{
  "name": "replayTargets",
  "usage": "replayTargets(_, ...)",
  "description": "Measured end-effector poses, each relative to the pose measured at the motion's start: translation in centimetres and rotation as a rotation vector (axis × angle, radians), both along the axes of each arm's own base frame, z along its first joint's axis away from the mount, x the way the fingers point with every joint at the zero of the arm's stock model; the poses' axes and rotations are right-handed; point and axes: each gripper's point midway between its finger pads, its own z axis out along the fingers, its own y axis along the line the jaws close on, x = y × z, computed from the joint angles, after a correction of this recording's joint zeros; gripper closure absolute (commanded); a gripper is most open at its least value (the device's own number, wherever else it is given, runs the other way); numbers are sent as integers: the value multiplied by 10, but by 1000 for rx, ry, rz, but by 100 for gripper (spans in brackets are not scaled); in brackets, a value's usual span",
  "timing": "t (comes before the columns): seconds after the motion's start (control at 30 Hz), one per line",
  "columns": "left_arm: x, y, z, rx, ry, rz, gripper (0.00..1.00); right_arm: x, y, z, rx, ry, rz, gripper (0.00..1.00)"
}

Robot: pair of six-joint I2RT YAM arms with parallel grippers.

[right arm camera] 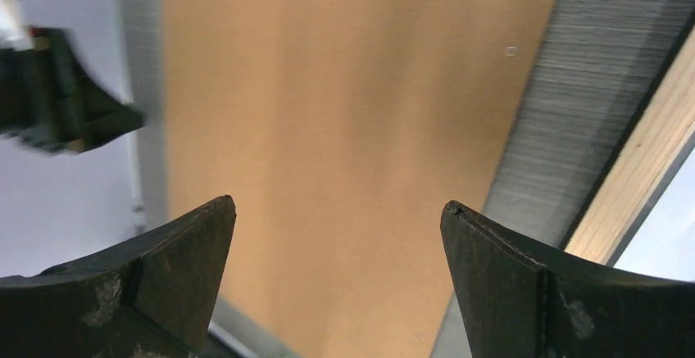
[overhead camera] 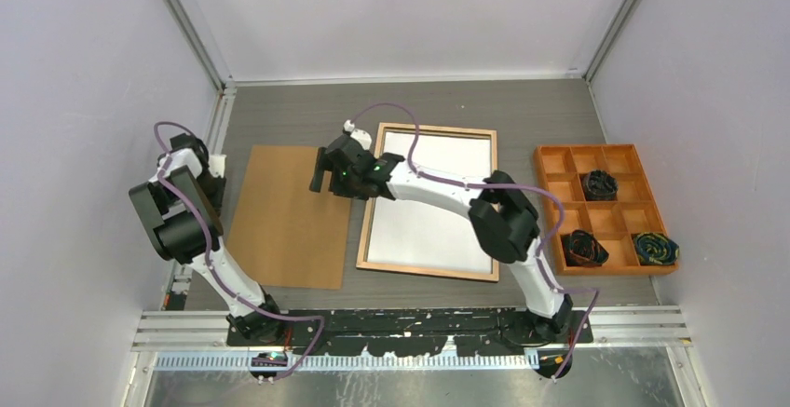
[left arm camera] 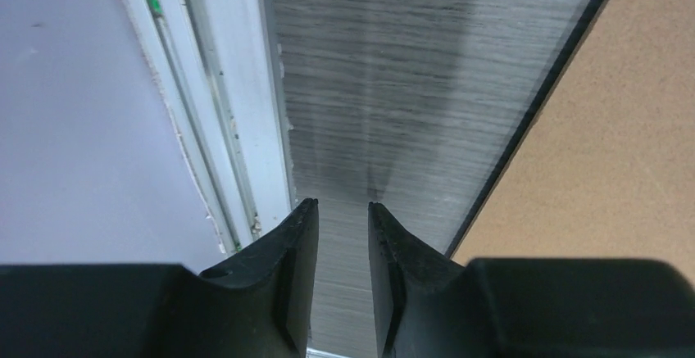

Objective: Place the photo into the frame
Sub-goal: Turn over the photo frame item at the center of the board.

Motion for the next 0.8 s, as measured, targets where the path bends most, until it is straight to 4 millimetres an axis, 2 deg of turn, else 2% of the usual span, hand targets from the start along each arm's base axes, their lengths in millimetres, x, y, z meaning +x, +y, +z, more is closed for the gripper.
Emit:
replayTargets(0.17, -3, -4, -11, -23, 13, 20, 74, 4, -8, -69, -168, 73, -34, 0)
replayTargets(0.23, -3, -6, -12, -29, 11, 19, 77, 1, -16, -87, -217, 99, -41, 0)
replayTargets(0.37, -2, -7, -13, -38, 8, 20, 79, 4, -13, -80, -204, 92, -55, 0)
replayTargets(0.53, -2, -10, -14, -48, 6, 18, 83, 1, -14, -88, -213, 120, -68, 0)
replayTargets(0.8, 1, -18, -14, -41, 20, -15, 87, 1, -2, -85, -156, 151, -76, 0)
